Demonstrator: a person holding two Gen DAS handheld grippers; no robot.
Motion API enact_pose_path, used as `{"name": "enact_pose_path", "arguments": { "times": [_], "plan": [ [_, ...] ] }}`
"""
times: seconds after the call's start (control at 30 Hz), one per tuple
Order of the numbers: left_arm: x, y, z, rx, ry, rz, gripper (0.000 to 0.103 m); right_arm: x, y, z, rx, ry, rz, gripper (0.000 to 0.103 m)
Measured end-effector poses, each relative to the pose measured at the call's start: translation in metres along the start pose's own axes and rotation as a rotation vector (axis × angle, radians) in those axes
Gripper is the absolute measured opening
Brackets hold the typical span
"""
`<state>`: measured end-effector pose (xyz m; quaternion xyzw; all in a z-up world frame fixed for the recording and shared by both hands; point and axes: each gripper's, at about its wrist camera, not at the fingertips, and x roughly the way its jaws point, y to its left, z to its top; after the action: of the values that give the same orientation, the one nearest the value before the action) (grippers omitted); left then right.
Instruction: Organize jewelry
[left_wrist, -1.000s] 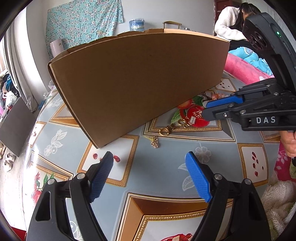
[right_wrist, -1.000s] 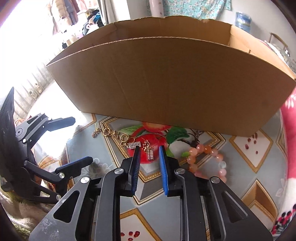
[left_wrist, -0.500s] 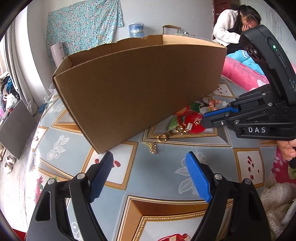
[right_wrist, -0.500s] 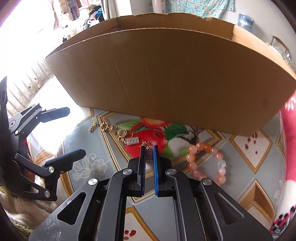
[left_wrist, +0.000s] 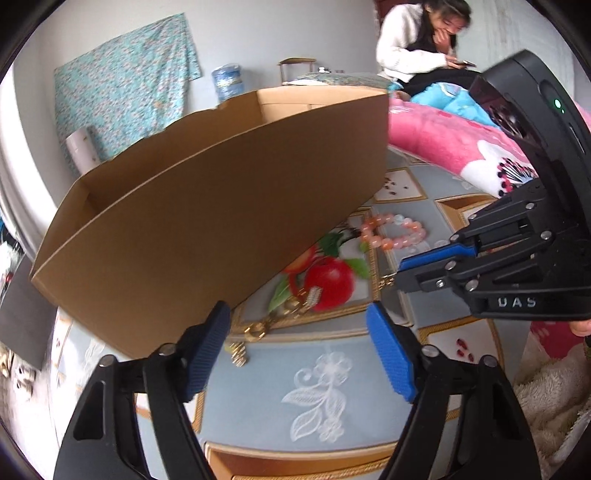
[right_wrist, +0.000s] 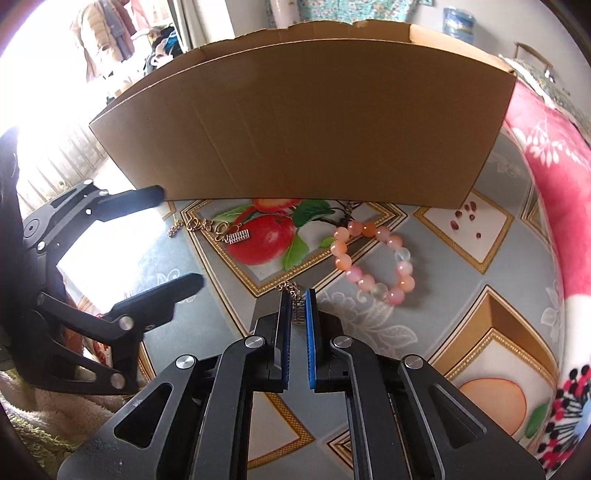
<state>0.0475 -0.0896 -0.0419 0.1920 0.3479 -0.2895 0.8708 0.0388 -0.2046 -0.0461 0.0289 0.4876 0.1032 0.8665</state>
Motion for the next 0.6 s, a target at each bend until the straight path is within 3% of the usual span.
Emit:
{"name": "enact_pose_path", "arguments": {
  "times": [0.23,0.4,0.6],
  "plan": [
    [0.015,-0.019,0.015,0.109,0.033,-0.023,0.049,-0.003,-0.011,-0.001,0.024,-0.031,0.04,0.006],
    [0.027,-0.013,0.019,0.075,0.087,-0.065,0.024,-0.01,-0.038,-0.02,0.041,-0.045,0.071,0.006],
    [0.038,0.001,0.02,0.007,0.141,-0.097,0.015,-0.015,-0.051,-0.025,0.051,-0.053,0.093,0.006]
  ]
}}
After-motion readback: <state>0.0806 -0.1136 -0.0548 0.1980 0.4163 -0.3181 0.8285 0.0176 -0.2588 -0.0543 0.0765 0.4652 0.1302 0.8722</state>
